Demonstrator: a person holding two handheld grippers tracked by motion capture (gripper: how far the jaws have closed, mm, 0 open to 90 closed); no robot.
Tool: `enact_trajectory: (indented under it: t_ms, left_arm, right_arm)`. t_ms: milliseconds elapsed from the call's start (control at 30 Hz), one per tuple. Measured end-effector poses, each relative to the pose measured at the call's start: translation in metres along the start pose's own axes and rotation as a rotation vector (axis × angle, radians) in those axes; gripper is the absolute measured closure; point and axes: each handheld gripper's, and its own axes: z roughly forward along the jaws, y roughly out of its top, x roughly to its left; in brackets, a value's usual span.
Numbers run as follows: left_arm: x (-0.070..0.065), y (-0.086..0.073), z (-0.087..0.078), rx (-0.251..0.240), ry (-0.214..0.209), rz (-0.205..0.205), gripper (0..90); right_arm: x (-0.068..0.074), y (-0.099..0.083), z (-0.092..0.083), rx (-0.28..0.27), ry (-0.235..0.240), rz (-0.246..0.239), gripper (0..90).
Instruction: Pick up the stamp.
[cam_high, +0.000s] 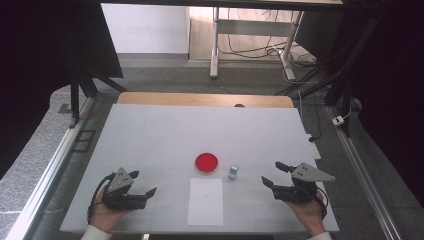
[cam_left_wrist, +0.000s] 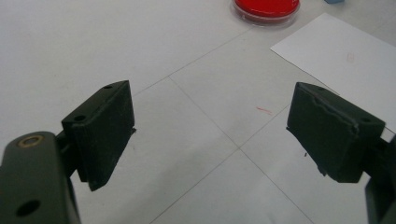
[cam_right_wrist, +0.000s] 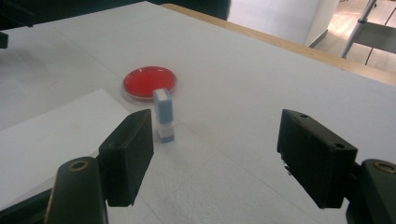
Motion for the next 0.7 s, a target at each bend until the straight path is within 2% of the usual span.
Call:
enact_trajectory:
  t_ms: [300, 567, 700]
  left_arm:
    - [-0.001, 0.001, -0.001, -0.011, 0.004, -0.004, 15.5]
    - [-0.001, 0.001, 0.001, -0.004, 0.0, -0.007, 15.6]
    - [-0.001, 0.001, 0.001, -0.002, -0.001, -0.005, 15.6]
  right_arm:
    - [0.006, 0.014, 0.006, 0.02, 0.019, -0.022, 27.0]
    - [0.008, 0.026, 0.016, 0.008, 0.042, -0.018, 27.6]
    - [0.011, 0.034, 0.023, 0.013, 0.052, -0.038, 27.8]
